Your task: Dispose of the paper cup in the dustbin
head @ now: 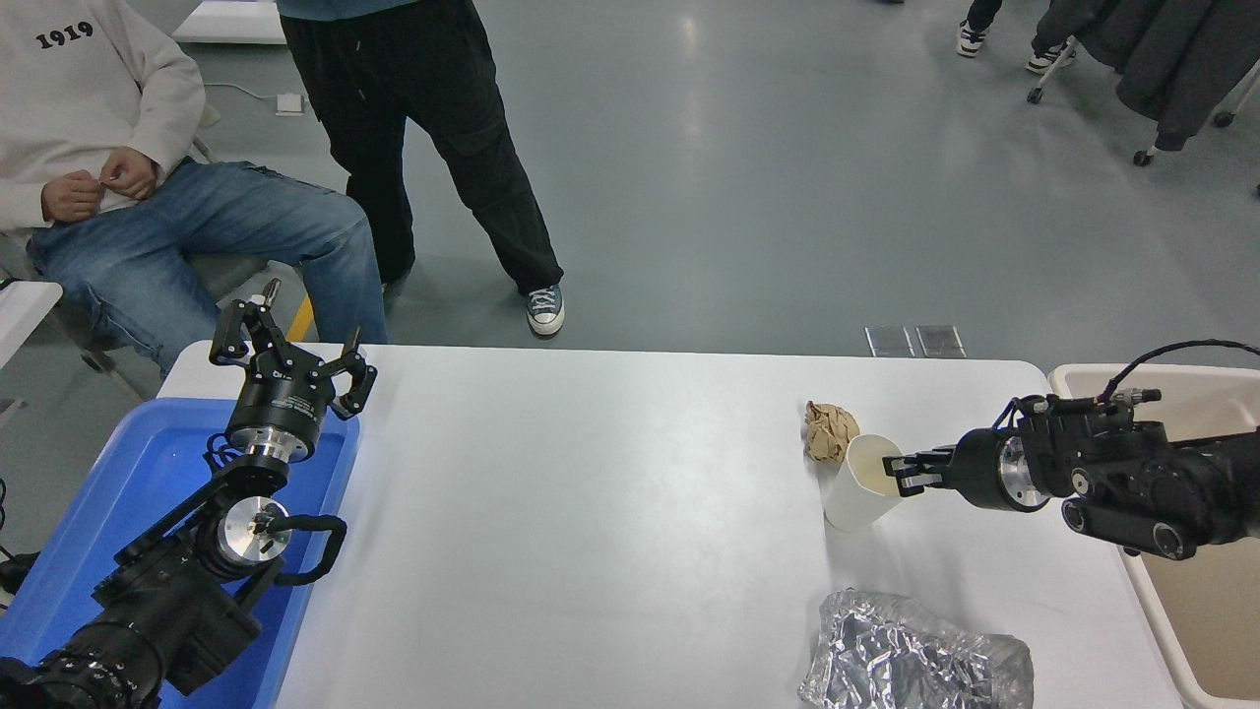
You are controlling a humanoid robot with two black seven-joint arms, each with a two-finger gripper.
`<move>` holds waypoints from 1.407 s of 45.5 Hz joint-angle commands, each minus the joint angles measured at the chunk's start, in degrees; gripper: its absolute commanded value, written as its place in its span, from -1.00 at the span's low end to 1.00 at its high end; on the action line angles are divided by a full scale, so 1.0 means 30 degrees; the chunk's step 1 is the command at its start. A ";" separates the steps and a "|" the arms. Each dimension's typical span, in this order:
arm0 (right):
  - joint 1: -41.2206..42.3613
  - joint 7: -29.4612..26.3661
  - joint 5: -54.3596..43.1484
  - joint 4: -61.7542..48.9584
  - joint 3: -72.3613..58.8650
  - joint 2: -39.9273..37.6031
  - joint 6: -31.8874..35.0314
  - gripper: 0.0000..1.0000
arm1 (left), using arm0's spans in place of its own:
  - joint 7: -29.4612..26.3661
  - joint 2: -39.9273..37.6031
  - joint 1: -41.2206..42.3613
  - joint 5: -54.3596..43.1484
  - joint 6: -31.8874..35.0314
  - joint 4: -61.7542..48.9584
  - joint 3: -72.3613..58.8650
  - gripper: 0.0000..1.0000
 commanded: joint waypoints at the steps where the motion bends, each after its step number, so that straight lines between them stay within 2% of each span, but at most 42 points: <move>1: 0.1932 0.0461 0.0106 0.1940 0.0056 -0.1586 0.0019 -1.00 | 0.0000 0.0000 0.0000 -0.0002 0.0007 0.0000 0.0000 1.00; 19: 0.5156 0.0548 0.0076 0.4958 -0.0120 -0.5394 0.0078 -1.00 | 0.0000 0.0029 0.0000 -0.0002 0.0007 0.0000 0.0000 1.00; 32: 0.6328 0.3213 -0.1738 0.5428 -0.0208 -0.7328 0.0078 -1.00 | 0.0000 0.0000 0.0000 -0.0002 0.0007 0.0000 0.0000 1.00; 44: 0.6797 0.3244 -0.2004 0.5398 -0.0237 -0.7797 0.0194 -1.00 | 0.0000 0.0000 0.0000 -0.0002 -0.0022 0.0000 0.0000 1.00; 52: 0.7559 0.3244 -0.1974 0.5428 -0.0091 -0.8559 0.1746 -1.00 | 0.0000 0.0000 0.0000 -0.0002 -0.0022 0.0000 0.0000 1.00; 64: 0.7911 0.3156 -0.1916 0.5370 -0.0033 -0.8736 0.1982 -1.00 | 0.0000 0.0000 0.0000 -0.0002 -0.0022 0.0000 0.0000 1.00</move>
